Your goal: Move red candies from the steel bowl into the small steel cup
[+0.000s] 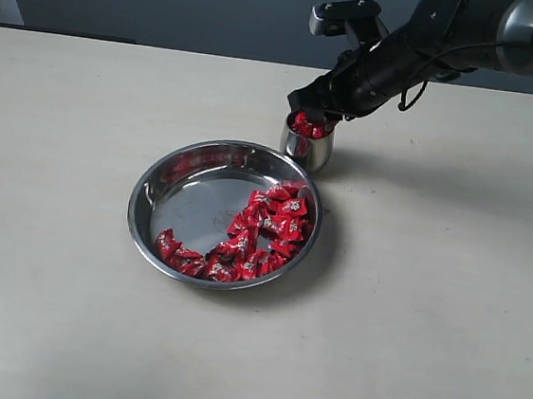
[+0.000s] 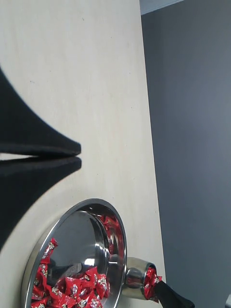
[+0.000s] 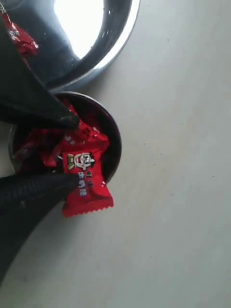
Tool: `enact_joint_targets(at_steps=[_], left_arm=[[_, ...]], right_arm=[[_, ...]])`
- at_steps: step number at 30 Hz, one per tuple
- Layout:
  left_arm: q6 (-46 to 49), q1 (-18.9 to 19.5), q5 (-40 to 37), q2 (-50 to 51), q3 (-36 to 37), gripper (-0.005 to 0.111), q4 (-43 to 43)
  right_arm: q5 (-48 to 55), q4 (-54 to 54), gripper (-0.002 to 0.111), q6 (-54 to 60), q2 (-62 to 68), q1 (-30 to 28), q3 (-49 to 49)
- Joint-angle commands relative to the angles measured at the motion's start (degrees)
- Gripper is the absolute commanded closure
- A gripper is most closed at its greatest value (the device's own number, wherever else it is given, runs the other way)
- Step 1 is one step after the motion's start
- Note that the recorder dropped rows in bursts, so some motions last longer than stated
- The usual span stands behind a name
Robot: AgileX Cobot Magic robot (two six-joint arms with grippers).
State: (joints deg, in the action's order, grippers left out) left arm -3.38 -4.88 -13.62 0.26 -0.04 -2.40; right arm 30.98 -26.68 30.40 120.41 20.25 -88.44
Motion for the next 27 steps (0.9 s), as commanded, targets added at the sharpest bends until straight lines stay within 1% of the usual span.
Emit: enact_joint_targets(at_steps=[1, 21, 27], left_arm=[[-0.13, -0.41, 0.33, -0.26, 0.04, 0.106, -0.06], [-0.13, -0.41, 0.33, -0.26, 0.04, 0.106, -0.06], [-0.13, -0.41, 0.33, -0.26, 0.04, 0.106, -0.06]], right_arm=[[-0.23, -0.13, 0.077, 0.46, -0.24, -0.23, 0.09], [-3.24, -1.05, 0.077, 1.06, -0.24, -0.23, 0.09], [-4.83, -3.37, 0.077, 1.37, -0.24, -0.23, 0.09]])
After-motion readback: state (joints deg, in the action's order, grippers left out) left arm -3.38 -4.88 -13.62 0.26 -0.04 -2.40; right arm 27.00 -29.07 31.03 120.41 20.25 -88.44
